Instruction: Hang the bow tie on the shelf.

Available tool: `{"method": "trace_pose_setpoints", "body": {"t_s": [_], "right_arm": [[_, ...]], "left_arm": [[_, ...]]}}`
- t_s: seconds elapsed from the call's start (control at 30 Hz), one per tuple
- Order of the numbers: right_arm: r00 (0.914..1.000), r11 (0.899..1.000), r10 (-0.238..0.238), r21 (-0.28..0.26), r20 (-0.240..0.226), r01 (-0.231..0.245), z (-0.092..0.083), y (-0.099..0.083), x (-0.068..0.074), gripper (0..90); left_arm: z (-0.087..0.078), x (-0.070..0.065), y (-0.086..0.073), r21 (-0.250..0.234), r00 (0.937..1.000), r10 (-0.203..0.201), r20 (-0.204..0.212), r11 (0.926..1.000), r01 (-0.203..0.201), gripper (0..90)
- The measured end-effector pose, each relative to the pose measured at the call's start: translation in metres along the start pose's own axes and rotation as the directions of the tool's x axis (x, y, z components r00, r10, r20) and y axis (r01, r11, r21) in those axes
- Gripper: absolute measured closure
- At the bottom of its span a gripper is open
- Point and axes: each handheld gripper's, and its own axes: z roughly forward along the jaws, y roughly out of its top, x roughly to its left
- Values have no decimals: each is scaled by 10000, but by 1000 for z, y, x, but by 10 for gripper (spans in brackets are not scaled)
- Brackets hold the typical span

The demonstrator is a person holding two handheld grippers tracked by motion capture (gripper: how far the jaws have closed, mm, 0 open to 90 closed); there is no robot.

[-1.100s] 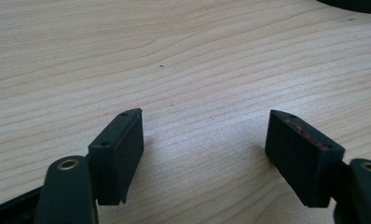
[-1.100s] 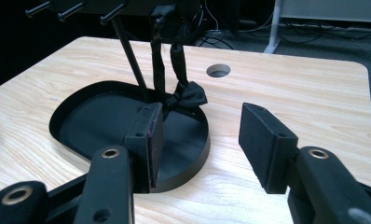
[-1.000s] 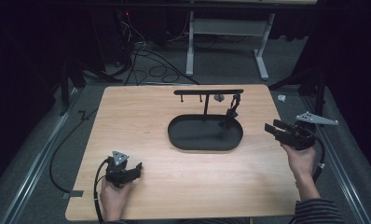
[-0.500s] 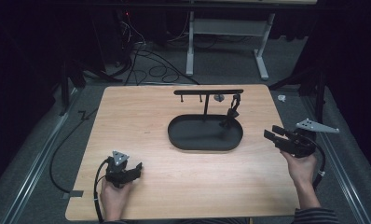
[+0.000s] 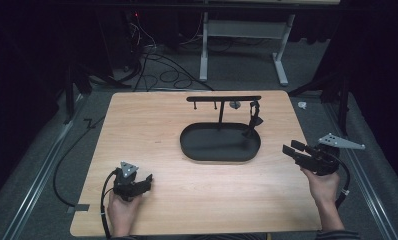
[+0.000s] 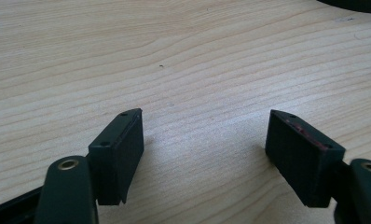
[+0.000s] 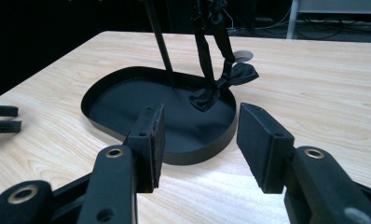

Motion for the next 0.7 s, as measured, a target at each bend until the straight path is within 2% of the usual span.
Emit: {"method": "trace_pose_setpoints", "body": {"t_s": [0.13,0.27,0.7], "right_arm": [[9999,10000,11,-53,-106,-11,-1,-3,1,533],[9993,9996,254,-72,-257,-256,2,-9,-2,531],[9985,9996,239,151,-483,-232,16,-22,6,529]], "left_arm": [[0,0,0,2,10000,4,-1,10000,-4,283],[0,0,0,-1,10000,-2,3,10000,2,283],[0,0,0,-1,10000,-1,2,10000,1,283]]}}
